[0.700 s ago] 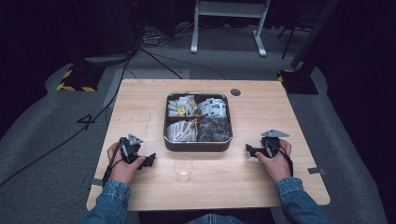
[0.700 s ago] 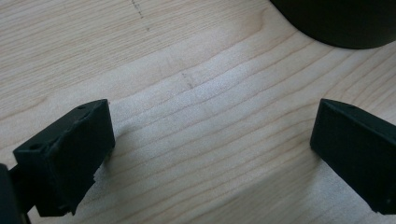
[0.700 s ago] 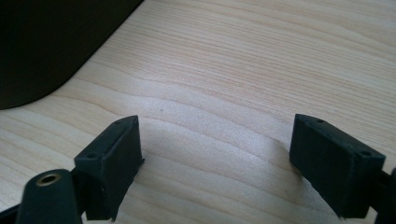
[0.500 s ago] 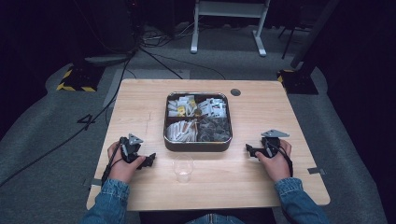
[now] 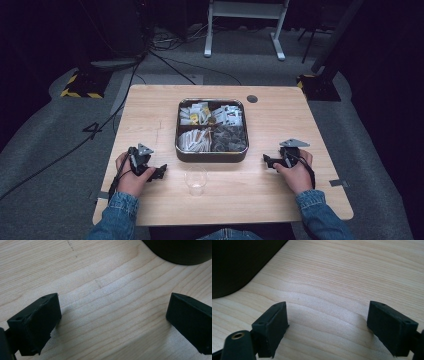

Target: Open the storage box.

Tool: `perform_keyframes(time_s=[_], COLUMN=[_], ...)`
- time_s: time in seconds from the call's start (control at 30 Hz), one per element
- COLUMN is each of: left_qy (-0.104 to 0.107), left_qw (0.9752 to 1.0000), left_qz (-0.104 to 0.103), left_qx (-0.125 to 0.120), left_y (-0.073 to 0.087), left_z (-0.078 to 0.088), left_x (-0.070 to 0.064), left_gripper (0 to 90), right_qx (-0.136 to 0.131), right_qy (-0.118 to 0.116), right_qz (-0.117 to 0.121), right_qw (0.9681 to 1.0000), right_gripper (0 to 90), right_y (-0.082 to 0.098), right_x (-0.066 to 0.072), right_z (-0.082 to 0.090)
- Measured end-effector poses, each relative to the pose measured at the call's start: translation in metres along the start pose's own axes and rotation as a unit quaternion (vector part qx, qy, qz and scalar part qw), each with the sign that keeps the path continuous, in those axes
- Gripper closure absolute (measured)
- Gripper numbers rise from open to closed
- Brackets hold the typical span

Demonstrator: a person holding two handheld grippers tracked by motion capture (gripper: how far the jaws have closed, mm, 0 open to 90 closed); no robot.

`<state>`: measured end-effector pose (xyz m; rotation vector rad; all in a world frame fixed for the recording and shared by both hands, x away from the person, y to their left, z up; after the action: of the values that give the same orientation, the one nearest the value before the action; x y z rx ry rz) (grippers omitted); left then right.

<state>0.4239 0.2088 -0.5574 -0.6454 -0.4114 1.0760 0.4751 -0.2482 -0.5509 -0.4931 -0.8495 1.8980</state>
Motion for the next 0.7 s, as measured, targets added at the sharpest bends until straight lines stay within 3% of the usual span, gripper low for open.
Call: perform_keyframes(time_s=[0.13, 0.17, 0.23, 0.27, 0.47, 0.6, 0.7], left_qy=[0.0, 0.0, 0.0, 0.0, 0.0, 0.0, 0.001], left_qw=[1.0, 1.0, 1.0, 1.0, 1.0, 1.0, 1.0], left_qz=[0.0, 0.0, 0.0, 0.0, -0.001, -0.002, -0.001], left_qx=[0.001, 0.001, 0.001, 0.001, 0.0, 0.0, 0.0], left_y=[0.0, 0.0, 0.0, 0.0, 0.0, 0.0, 0.0], left_z=[0.0, 0.0, 0.0, 0.0, 0.0, 0.0, 0.0], left_x=[0.0, 0.0, 0.0, 0.0, 0.0, 0.0, 0.0], left_gripper=[0.2, 0.2, 0.2, 0.2, 0.2, 0.2, 0.2], right_qx=[-0.003, -0.013, -0.019, -0.029, -0.035, -0.033, -0.042], right_qy=[-0.002, -0.013, -0.024, -0.025, -0.025, -0.043, -0.042], right_qz=[-0.001, -0.003, -0.004, -0.012, 0.0, -0.004, -0.002], right_qw=[1.0, 0.9998, 0.9995, 0.9992, 0.9991, 0.9985, 0.9982], right_gripper=[19.1, 30.3, 31.3, 22.9, 28.5, 31.6, 32.2], right_y=[0.0, -0.001, -0.002, -0.004, -0.013, -0.026, -0.035], right_x=[0.0, 0.0, 0.001, 0.0, 0.0, 0.007, 0.01], right_z=[0.0, 0.002, 0.002, 0.004, 0.017, 0.031, 0.037])
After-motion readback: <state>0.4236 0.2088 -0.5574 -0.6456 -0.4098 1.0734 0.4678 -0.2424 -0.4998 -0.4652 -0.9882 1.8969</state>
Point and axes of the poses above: each handheld gripper's, and its own axes: z roughly backward along the jaws, y roughly out of its underside, x roughly to its left, the point moved 7 cm from there along -z, roughly forward along the jaws, and after that the axes turned 2 degrees about -y, right-handed, at the moved point
